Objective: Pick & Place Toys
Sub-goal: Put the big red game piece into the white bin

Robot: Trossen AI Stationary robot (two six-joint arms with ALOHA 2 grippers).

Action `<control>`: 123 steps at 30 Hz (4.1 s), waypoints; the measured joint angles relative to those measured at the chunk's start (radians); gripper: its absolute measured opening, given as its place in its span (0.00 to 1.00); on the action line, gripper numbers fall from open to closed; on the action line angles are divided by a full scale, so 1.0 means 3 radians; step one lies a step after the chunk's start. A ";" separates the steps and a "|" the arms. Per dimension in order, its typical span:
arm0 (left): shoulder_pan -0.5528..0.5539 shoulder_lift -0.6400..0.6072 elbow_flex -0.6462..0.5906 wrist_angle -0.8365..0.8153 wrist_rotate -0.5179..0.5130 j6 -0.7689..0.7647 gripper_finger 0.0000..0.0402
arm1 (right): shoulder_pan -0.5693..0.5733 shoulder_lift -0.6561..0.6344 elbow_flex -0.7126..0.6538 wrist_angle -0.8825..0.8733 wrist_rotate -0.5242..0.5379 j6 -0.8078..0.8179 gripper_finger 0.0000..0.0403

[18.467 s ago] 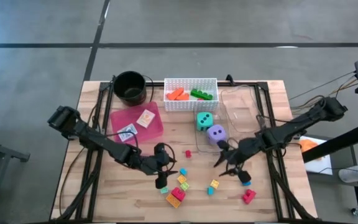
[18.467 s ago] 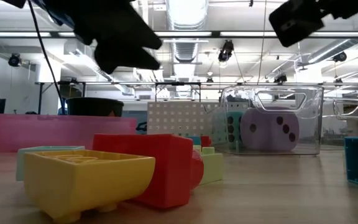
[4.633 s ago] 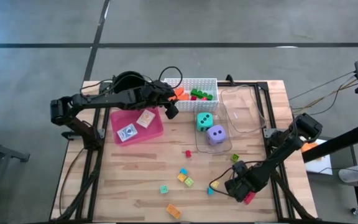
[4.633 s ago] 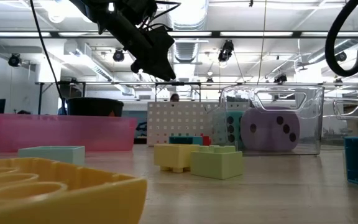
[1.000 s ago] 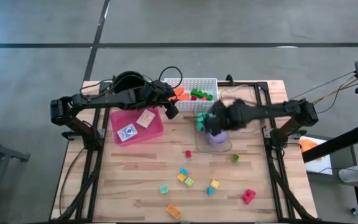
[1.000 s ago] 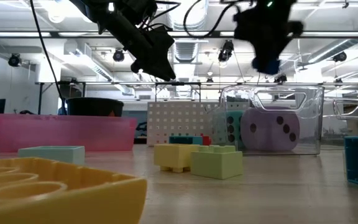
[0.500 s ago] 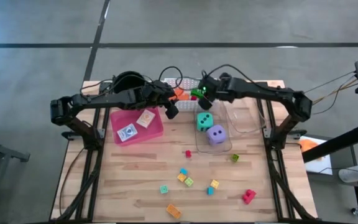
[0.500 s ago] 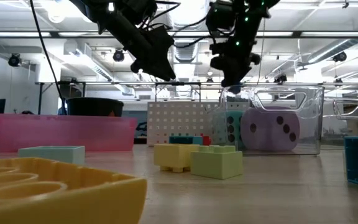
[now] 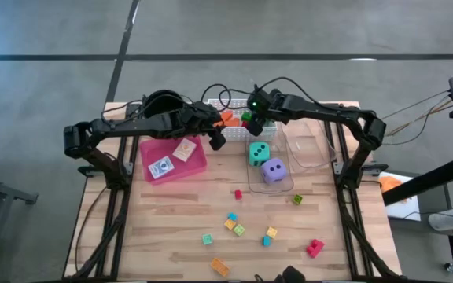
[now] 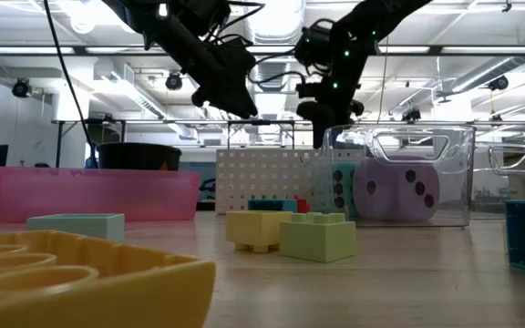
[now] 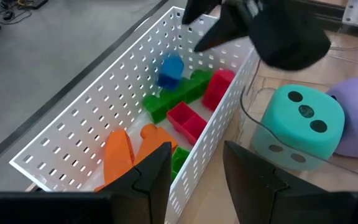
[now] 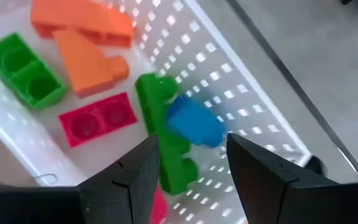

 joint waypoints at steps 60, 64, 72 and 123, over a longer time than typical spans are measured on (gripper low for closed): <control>0.0000 0.0000 0.0000 -0.0001 0.0000 0.0000 0.37 | 0.4333 -0.0720 -0.0263 -0.1785 -0.0481 0.1376 0.47; 0.0000 0.0000 0.0000 -0.0002 0.0000 0.0000 0.37 | 0.4356 -0.0500 -0.0263 -0.1465 -0.0567 0.1395 0.47; 0.0000 0.0000 0.0000 -0.0002 0.0000 0.0000 0.37 | 0.4363 -0.0042 -0.0267 -0.1466 -0.0641 0.1435 0.47; 0.0000 0.0000 0.0000 -0.0002 0.0000 0.0000 0.37 | 0.5138 -0.0146 -0.1498 0.0110 -0.0997 0.2216 0.73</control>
